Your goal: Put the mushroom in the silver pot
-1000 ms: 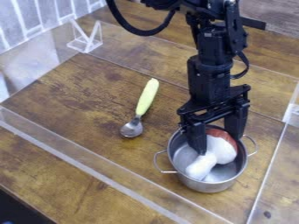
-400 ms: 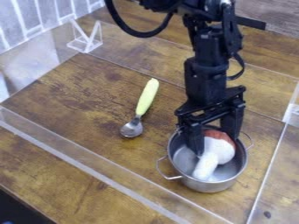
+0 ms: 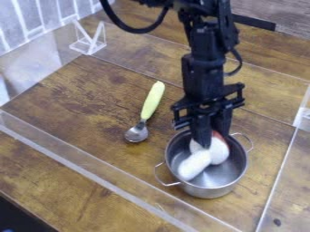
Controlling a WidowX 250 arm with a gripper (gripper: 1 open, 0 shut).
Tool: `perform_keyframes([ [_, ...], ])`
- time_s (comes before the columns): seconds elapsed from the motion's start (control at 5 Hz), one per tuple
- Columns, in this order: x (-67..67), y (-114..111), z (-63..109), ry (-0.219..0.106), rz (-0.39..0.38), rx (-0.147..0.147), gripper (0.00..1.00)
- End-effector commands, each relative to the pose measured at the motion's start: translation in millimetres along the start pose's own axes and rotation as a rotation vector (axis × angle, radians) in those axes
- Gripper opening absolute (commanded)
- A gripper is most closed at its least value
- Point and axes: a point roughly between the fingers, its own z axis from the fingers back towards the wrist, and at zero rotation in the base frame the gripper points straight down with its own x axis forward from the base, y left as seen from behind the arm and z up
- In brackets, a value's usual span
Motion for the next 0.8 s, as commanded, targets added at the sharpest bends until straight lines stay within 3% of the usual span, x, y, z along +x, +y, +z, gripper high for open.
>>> perform_keyframes([
  [0.0, -4.0, -21, 27.9, -0.009, -0.057, -0.071, 0.0],
  [0.2, -14.9, -33, 15.1, -0.01, -0.103, -0.067, 0.0],
  [0.4, -21.6, -30, 11.4, -0.009, -0.148, -0.062, 1.0],
  [0.6, -23.3, -25, 12.7, 0.003, -0.145, -0.059, 0.0],
])
